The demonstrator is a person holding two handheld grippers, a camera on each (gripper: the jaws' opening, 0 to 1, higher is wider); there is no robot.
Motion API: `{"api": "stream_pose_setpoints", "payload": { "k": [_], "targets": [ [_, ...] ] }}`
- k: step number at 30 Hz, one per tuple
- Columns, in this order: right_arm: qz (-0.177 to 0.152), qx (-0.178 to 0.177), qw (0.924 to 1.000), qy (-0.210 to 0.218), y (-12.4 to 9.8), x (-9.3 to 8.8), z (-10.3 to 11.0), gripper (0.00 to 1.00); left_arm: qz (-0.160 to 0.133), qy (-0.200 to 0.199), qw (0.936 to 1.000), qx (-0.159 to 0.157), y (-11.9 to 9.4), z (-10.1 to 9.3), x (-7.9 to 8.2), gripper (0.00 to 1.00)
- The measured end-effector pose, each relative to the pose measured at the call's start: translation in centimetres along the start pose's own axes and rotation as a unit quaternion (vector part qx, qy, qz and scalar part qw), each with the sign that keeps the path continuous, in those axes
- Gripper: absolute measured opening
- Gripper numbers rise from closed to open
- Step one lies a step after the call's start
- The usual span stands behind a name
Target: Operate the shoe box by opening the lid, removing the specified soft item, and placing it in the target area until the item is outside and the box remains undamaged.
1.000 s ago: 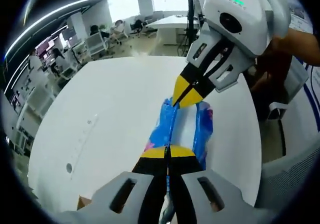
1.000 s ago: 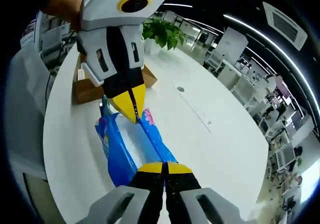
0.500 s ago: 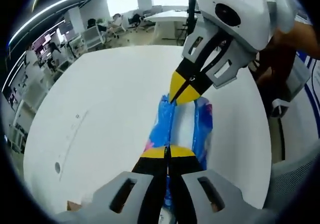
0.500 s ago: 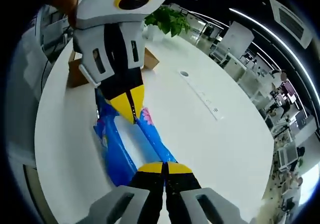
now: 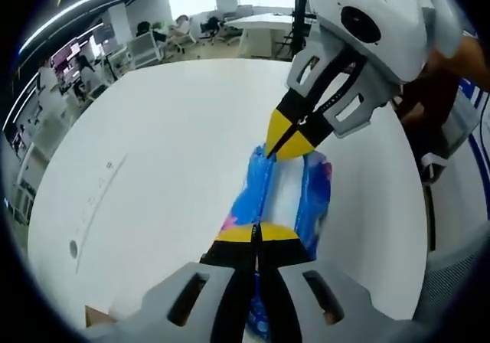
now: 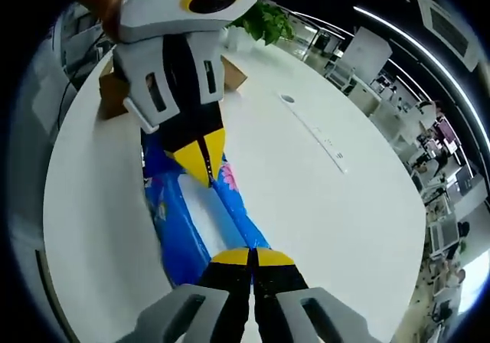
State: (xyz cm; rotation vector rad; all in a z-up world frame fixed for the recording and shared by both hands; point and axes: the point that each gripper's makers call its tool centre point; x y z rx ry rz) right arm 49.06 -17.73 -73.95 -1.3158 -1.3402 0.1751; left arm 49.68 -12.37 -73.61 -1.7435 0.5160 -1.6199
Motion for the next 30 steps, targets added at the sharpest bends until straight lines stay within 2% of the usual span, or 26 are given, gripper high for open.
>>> {"api": "stream_pose_setpoints", "payload": {
  "k": [19, 26, 30],
  "targets": [
    [0.008, -0.010, 0.9999, 0.004, 0.5, -0.3, -0.5, 0.00, -0.010, -0.022, 0.9997, -0.001, -0.1, 0.0, 0.1, 0.00],
    [0.012, -0.016, 0.9998, 0.009, -0.1, -0.2, -0.4, 0.01, -0.013, -0.028, 0.9995, -0.001, -1.1, 0.1, 0.2, 0.05],
    [0.005, -0.013, 0.9995, 0.028, -0.8, 0.4, -0.1, 0.05, -0.016, -0.023, 0.9995, -0.014, -2.2, -0.4, 0.3, 0.07]
  ]
}}
Point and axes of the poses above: the point that each gripper's makers call its tool centre point, and the gripper's own axes: y roughly forward along the fingers, z roughly to its left, x roughly out of its top, and after that the axes turned 4 degrees about -z, right-handed
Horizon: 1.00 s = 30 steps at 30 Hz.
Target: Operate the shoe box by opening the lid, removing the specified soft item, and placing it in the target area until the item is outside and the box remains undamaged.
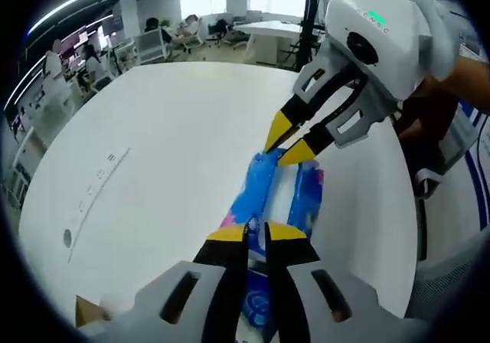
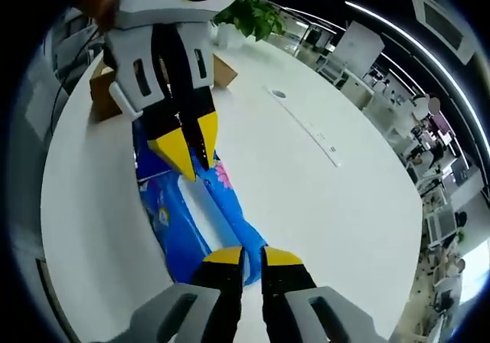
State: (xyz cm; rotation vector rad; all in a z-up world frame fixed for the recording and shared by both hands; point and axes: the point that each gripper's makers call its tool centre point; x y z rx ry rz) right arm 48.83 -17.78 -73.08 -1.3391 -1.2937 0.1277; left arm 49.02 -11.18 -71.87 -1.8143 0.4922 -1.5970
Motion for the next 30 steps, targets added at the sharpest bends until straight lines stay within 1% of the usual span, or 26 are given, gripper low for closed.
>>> {"api": "stream_pose_setpoints", "payload": {
  "k": [3, 4, 7, 9, 10, 12, 13, 15, 21, 26, 30],
  "targets": [
    [-0.003, 0.002, 1.0000, 0.006, -0.6, 0.4, 0.3, 0.06, -0.010, 0.000, 0.9999, -0.007, -0.9, -0.3, 0.3, 0.09],
    [-0.004, 0.002, 1.0000, 0.007, -0.7, 0.5, 0.4, 0.07, -0.018, -0.001, 0.9998, -0.011, -1.4, -0.5, 0.5, 0.10],
    [-0.015, 0.004, 0.9997, 0.020, -1.2, 1.2, 0.8, 0.13, -0.030, -0.002, 0.9993, -0.024, -2.3, -0.9, 0.9, 0.14],
    [-0.019, 0.005, 0.9995, 0.024, -1.6, 1.6, 0.9, 0.16, -0.031, 0.010, 0.9990, -0.028, -3.2, -1.3, 0.9, 0.16],
    [-0.020, 0.005, 0.9995, 0.025, -1.7, 1.8, 1.0, 0.17, -0.032, 0.025, 0.9987, -0.031, -3.5, -1.3, 0.9, 0.16],
    [-0.024, 0.008, 0.9992, 0.031, -2.2, 2.5, 1.3, 0.22, -0.031, 0.032, 0.9985, -0.032, -4.6, -1.2, 0.9, 0.20],
    [-0.026, 0.009, 0.9991, 0.031, -2.4, 2.7, 1.5, 0.24, -0.034, 0.030, 0.9984, -0.033, -5.0, -1.2, 0.9, 0.21],
    [-0.029, 0.010, 0.9989, 0.035, -2.7, 3.2, 1.8, 0.28, -0.045, 0.013, 0.9983, -0.035, -6.0, -1.1, 1.1, 0.24],
    [-0.039, 0.017, 0.9982, 0.042, -3.9, 4.9, 2.8, 0.34, -0.048, -0.002, 0.9980, -0.040, -8.2, -1.1, 0.8, 0.28],
    [-0.048, 0.027, 0.9972, 0.051, -4.7, 6.2, 3.7, 0.39, -0.050, -0.006, 0.9980, -0.038, -10.2, -0.9, 0.5, 0.31],
    [-0.052, 0.039, 0.9969, 0.045, -5.1, 7.4, 4.9, 0.41, -0.049, -0.004, 0.9982, -0.036, -11.8, -0.8, -0.1, 0.35]
  ]
}}
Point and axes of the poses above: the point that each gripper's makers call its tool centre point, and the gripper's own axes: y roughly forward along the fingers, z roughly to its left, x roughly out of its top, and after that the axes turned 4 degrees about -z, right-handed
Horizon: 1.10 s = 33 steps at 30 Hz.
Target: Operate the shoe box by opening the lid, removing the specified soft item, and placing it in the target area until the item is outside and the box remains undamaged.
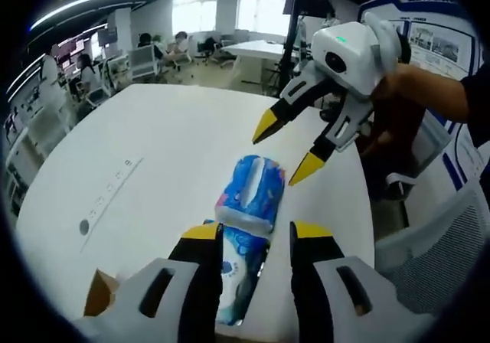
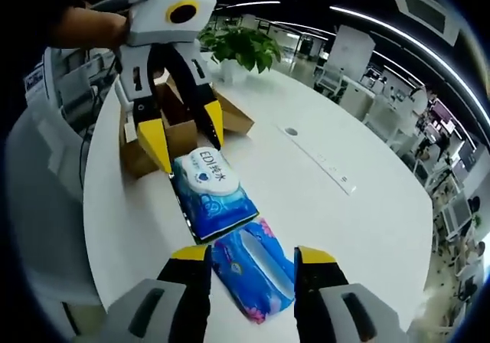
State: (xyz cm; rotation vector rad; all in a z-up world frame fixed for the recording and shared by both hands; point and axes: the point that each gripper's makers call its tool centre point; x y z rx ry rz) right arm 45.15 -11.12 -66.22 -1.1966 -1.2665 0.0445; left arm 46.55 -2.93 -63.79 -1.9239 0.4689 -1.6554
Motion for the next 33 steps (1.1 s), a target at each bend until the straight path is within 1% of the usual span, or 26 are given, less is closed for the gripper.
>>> {"api": "stream_pose_setpoints", "payload": {
  "k": [4, 8, 13, 16, 17, 19, 22, 25, 28, 33],
  "targets": [
    [-0.009, 0.015, 0.9998, -0.006, 0.0, 1.7, 1.5, 0.43, 0.006, 0.006, 0.9999, 0.006, -2.1, 0.0, -1.1, 0.39],
    [-0.019, 0.029, 0.9993, -0.017, 0.2, 3.6, 3.2, 0.44, 0.013, 0.001, 0.9998, 0.012, -3.9, 0.2, -2.3, 0.44],
    [-0.035, 0.048, 0.9979, -0.026, 0.8, 5.7, 5.1, 0.46, 0.007, -0.011, 0.9994, 0.033, -6.8, 0.8, -3.6, 0.49],
    [-0.045, 0.061, 0.9967, -0.029, 1.4, 7.1, 6.4, 0.47, 0.011, -0.012, 0.9990, 0.042, -8.0, 1.1, -4.6, 0.51],
    [-0.048, 0.066, 0.9961, -0.032, 1.6, 7.5, 6.9, 0.48, 0.015, -0.009, 0.9987, 0.047, -8.6, 1.2, -5.2, 0.53],
    [-0.054, 0.073, 0.9952, -0.036, 1.9, 8.2, 7.6, 0.49, 0.021, -0.008, 0.9981, 0.057, -9.6, 1.4, -6.2, 0.55],
    [-0.058, 0.093, 0.9931, -0.039, 2.5, 9.1, 9.1, 0.51, 0.029, -0.013, 0.9974, 0.065, -10.9, 1.5, -7.6, 0.57],
    [-0.060, 0.106, 0.9912, -0.052, 3.1, 9.8, 10.3, 0.51, 0.031, -0.019, 0.9963, 0.077, -12.4, 1.8, -8.9, 0.59],
    [-0.067, 0.117, 0.9895, -0.053, 3.6, 10.7, 11.3, 0.51, 0.030, -0.021, 0.9956, 0.086, -13.5, 1.8, -9.7, 0.62],
    [-0.073, 0.134, 0.9864, -0.062, 4.6, 12.0, 13.1, 0.52, 0.015, -0.041, 0.9938, 0.102, -15.7, 1.9, -10.7, 0.66]
  ]
}}
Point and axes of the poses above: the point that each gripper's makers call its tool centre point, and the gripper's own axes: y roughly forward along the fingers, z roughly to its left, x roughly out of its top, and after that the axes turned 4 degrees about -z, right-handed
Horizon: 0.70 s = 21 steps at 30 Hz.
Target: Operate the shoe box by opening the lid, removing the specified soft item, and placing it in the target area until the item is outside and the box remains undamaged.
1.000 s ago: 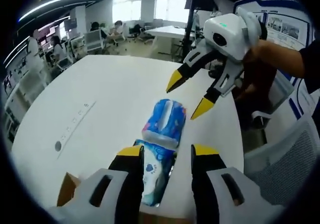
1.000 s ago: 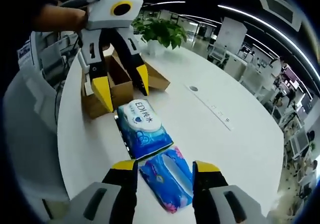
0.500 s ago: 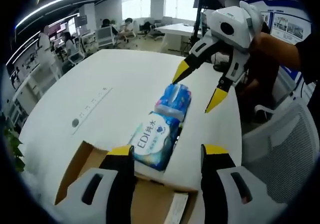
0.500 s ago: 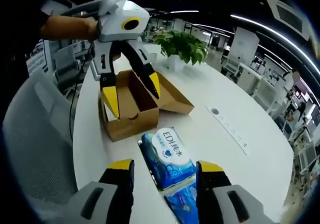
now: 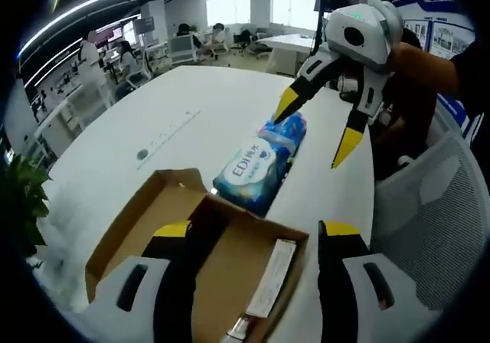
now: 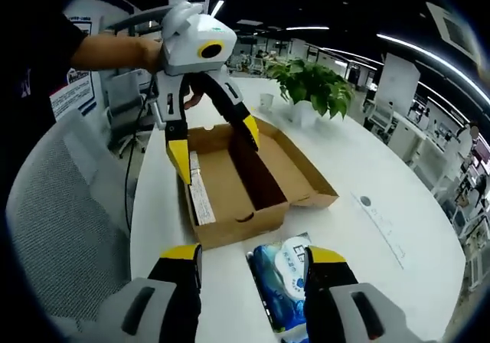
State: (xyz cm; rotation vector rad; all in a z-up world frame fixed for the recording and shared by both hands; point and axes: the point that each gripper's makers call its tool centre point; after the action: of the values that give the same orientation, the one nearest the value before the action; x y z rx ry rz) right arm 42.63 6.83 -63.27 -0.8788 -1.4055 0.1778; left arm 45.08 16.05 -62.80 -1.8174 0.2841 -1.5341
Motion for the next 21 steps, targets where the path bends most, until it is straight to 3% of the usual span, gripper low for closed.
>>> {"api": "stream_pose_setpoints", "payload": {
  "k": [10, 21],
  "targets": [
    [-0.005, 0.033, 0.9992, -0.023, 2.9, 1.6, 2.0, 0.50, -0.023, -0.032, 0.9986, 0.037, -3.7, 0.8, -2.5, 0.72],
    [0.010, 0.069, 0.9959, -0.058, 6.1, 2.1, 3.1, 0.46, -0.053, -0.076, 0.9934, 0.068, -6.5, 1.0, -4.6, 0.77]
  ]
}}
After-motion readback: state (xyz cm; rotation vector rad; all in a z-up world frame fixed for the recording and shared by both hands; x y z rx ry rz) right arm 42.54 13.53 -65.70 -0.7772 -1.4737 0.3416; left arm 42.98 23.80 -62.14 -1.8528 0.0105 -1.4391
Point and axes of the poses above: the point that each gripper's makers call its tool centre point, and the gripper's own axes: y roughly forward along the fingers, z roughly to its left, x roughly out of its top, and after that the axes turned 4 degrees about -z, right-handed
